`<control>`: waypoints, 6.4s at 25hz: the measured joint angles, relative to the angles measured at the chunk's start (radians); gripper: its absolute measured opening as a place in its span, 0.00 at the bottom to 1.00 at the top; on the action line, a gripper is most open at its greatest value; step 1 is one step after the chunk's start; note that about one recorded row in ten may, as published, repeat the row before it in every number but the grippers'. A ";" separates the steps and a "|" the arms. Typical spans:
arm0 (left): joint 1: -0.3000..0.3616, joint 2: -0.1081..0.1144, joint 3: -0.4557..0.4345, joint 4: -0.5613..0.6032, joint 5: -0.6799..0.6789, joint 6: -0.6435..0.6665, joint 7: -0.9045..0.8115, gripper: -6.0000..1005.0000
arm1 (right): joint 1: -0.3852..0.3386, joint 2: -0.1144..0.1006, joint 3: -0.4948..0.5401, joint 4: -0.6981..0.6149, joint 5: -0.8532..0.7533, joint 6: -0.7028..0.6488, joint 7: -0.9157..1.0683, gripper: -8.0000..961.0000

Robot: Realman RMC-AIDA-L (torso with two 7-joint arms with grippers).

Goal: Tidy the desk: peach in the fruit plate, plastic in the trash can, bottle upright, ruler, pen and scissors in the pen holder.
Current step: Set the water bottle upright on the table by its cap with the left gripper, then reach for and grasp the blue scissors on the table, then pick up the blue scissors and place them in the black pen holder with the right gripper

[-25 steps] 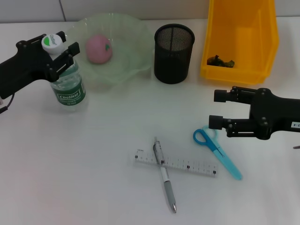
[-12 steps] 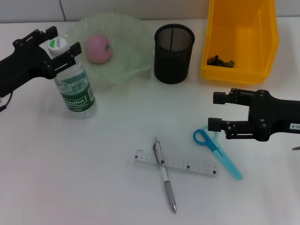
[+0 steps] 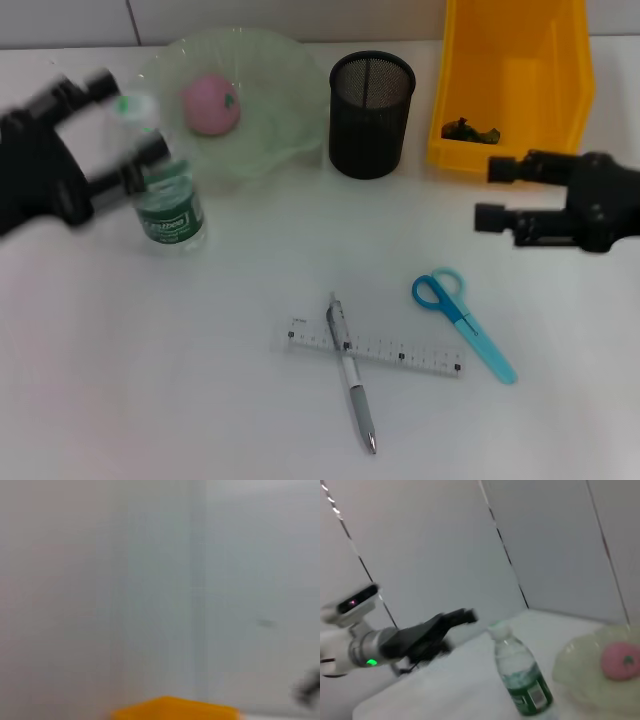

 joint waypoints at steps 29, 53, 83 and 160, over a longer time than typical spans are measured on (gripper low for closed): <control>-0.056 -0.016 0.037 -0.131 0.320 0.014 -0.016 0.80 | 0.278 0.021 -0.610 -0.439 -0.895 -0.042 1.187 0.86; -0.075 -0.014 0.034 -0.142 0.320 0.008 -0.016 0.80 | 0.322 0.022 -0.775 -0.248 -0.928 0.133 1.192 0.85; -0.069 -0.014 0.031 -0.142 0.320 0.006 -0.016 0.80 | 0.355 0.025 -0.829 -0.185 -0.917 0.186 1.193 0.81; -0.067 -0.016 0.030 -0.142 0.320 0.019 -0.016 0.80 | 0.162 0.022 -0.518 0.031 0.396 1.021 -0.245 0.27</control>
